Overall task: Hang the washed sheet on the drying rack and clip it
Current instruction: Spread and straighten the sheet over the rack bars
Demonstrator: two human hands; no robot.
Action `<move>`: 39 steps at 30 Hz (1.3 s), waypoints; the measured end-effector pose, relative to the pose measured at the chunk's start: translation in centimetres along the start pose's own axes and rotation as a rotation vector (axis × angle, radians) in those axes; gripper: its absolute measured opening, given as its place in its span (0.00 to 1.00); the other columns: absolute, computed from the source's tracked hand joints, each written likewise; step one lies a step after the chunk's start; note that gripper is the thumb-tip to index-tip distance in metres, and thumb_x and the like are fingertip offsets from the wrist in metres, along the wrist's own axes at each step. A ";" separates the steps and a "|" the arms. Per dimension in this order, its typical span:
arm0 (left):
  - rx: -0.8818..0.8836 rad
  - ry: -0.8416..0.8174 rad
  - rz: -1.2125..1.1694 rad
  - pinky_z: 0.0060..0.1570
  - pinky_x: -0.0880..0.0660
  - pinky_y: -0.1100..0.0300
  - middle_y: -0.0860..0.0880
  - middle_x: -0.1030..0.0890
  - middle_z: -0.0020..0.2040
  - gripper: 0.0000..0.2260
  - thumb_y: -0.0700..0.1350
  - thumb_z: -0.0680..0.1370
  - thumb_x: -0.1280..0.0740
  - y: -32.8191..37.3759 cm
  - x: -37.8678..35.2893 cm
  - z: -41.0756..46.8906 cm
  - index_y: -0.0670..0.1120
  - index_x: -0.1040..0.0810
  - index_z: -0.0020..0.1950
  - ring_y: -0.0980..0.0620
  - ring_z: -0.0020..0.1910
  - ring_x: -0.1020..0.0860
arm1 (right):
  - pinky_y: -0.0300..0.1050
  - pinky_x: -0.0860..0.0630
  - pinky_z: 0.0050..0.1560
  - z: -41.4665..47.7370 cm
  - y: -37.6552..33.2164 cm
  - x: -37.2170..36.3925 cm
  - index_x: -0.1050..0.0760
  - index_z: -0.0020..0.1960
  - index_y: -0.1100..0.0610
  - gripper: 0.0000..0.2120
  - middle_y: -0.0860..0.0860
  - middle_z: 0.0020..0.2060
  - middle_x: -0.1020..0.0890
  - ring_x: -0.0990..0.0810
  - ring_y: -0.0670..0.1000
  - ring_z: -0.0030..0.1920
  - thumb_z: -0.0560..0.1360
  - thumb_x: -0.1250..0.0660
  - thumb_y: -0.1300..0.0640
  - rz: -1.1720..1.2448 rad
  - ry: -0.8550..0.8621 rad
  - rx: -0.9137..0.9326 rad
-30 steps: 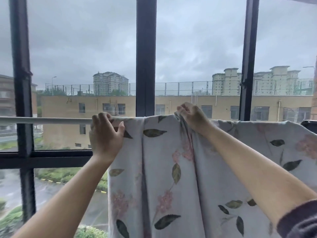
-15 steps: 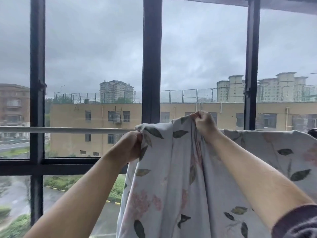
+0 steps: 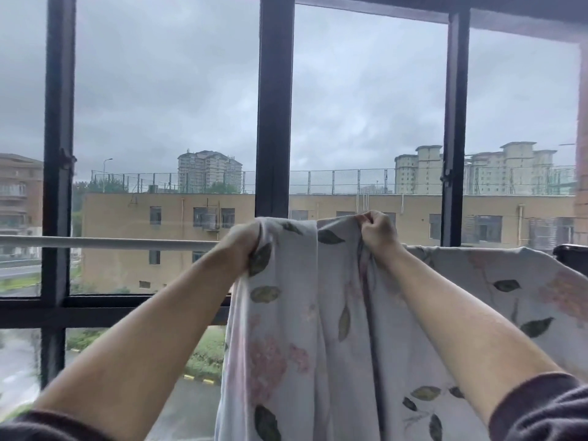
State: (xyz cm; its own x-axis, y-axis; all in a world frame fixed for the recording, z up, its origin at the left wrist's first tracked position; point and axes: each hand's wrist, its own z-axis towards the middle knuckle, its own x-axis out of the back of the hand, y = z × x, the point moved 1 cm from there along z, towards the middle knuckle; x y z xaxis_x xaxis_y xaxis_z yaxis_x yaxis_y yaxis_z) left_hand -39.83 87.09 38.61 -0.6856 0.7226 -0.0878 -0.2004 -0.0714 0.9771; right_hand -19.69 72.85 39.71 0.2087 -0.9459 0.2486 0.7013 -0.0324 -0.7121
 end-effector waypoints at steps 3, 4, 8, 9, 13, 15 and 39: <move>-0.097 0.437 -0.017 0.30 0.22 0.60 0.41 0.19 0.46 0.11 0.44 0.76 0.40 3.1 5.1 0.7 0.41 0.19 0.46 0.47 0.40 0.21 | 0.38 0.37 0.43 0.0 0.2 0.4 0.24 0.55 0.65 0.12 0.57 0.47 0.22 0.25 0.55 0.51 0.80 0.41 0.58 0.008 0.058 -0.047; -0.112 0.597 0.010 0.36 0.21 0.57 0.42 0.18 0.48 0.13 0.45 0.76 0.41 3.8 6.7 0.8 0.41 0.20 0.50 0.45 0.44 0.20 | 0.39 0.36 0.45 0.0 0.3 0.5 0.24 0.56 0.65 0.12 0.59 0.50 0.21 0.24 0.56 0.54 0.80 0.41 0.58 -0.005 0.082 -0.063; -0.053 0.713 0.245 0.44 0.24 0.56 0.42 0.20 0.54 0.16 0.47 0.78 0.42 2.6 9.4 1.6 0.38 0.23 0.56 0.45 0.50 0.22 | 0.46 0.30 0.51 -0.2 -0.1 0.0 0.23 0.51 0.63 0.11 0.60 0.51 0.19 0.23 0.60 0.54 0.80 0.40 0.57 -0.206 0.001 0.024; -0.019 0.653 0.300 0.43 0.24 0.57 0.43 0.20 0.52 0.15 0.48 0.79 0.41 2.0 9.3 1.6 0.39 0.22 0.54 0.46 0.48 0.22 | 0.47 0.28 0.51 -0.6 -0.3 -0.6 0.23 0.49 0.60 0.10 0.58 0.48 0.19 0.22 0.59 0.52 0.79 0.40 0.54 -0.280 -0.084 0.088; -0.026 0.558 0.356 0.44 0.24 0.54 0.44 0.18 0.47 0.14 0.52 0.76 0.37 -0.7 9.4 1.0 0.44 0.19 0.49 0.45 0.48 0.22 | 0.49 0.25 0.52 -2.9 -1.2 -3.4 0.25 0.55 0.48 0.15 0.44 0.45 0.21 0.23 0.49 0.47 0.78 0.43 0.40 -0.552 -0.408 0.327; 0.000 0.573 0.328 0.49 0.23 0.51 0.44 0.18 0.45 0.18 0.56 0.72 0.36 -1.4 9.7 0.6 0.43 0.18 0.47 0.44 0.46 0.21 | 0.46 0.28 0.49 -3.4 -1.7 -3.7 0.22 0.51 0.48 0.15 0.44 0.40 0.20 0.23 0.49 0.45 0.78 0.42 0.41 -0.588 -0.410 0.408; -0.204 0.321 -0.091 0.33 0.35 0.61 0.46 0.28 0.29 0.12 0.46 0.78 0.45 3.9 7.5 -2.3 0.47 0.32 0.35 0.49 0.31 0.31 | 0.45 0.30 0.55 -0.4 -1.3 -3.0 0.22 0.57 0.66 0.16 0.62 0.56 0.19 0.23 0.60 0.57 0.82 0.43 0.57 -0.087 -0.002 0.100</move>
State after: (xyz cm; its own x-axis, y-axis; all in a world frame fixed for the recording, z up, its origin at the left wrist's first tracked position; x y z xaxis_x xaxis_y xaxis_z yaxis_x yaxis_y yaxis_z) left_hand -47.35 90.70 41.31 -0.8365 0.4826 -0.2598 -0.3830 -0.1756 0.9069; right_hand -21.54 75.59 39.64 0.1452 -0.9402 0.3082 0.7814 -0.0821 -0.6186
